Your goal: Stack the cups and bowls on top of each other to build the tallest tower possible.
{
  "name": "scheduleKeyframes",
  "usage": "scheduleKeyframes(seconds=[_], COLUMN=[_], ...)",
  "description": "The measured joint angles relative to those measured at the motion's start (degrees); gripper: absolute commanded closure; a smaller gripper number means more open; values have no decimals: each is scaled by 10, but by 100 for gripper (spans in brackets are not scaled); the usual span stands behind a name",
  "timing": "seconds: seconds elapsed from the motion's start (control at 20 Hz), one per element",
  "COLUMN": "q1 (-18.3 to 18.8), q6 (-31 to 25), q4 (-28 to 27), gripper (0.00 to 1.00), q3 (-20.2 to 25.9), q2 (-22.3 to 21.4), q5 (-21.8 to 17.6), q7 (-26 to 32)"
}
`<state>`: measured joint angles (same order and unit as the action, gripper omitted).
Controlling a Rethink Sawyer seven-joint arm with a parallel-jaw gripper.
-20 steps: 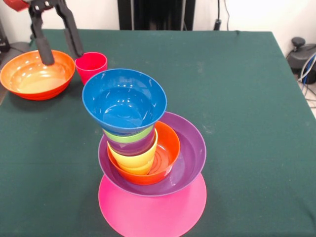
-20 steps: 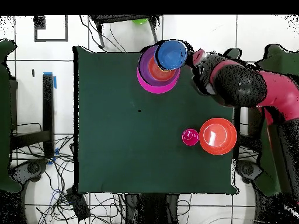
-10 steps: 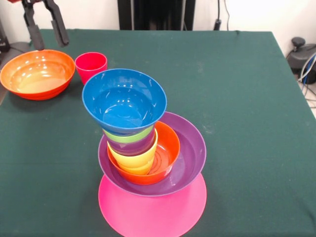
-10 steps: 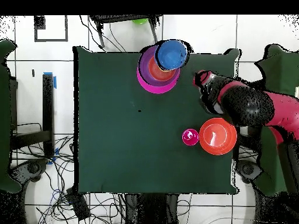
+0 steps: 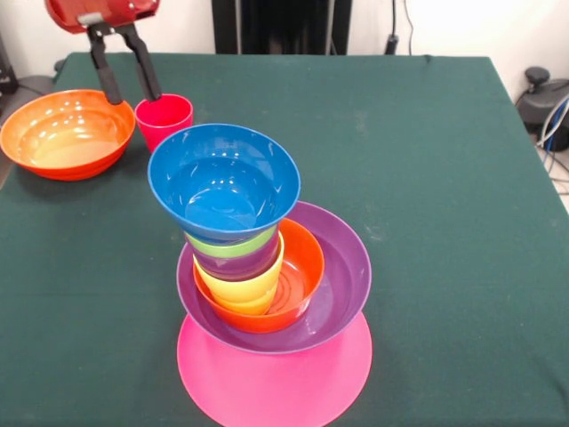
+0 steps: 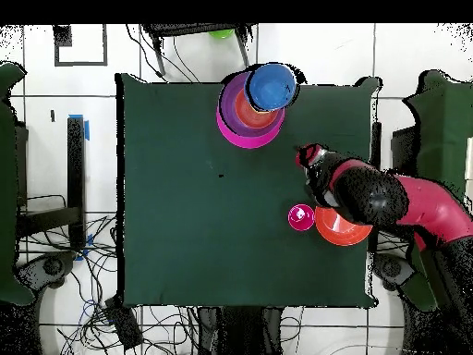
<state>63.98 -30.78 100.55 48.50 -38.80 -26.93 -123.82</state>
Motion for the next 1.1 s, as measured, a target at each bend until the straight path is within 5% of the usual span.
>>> scheduleKeyframes(seconds=[1.1], q1=[-12], q6=[44], q4=[57], gripper=[0], q3=[-104], q2=[8], q5=[-1], q7=[0])
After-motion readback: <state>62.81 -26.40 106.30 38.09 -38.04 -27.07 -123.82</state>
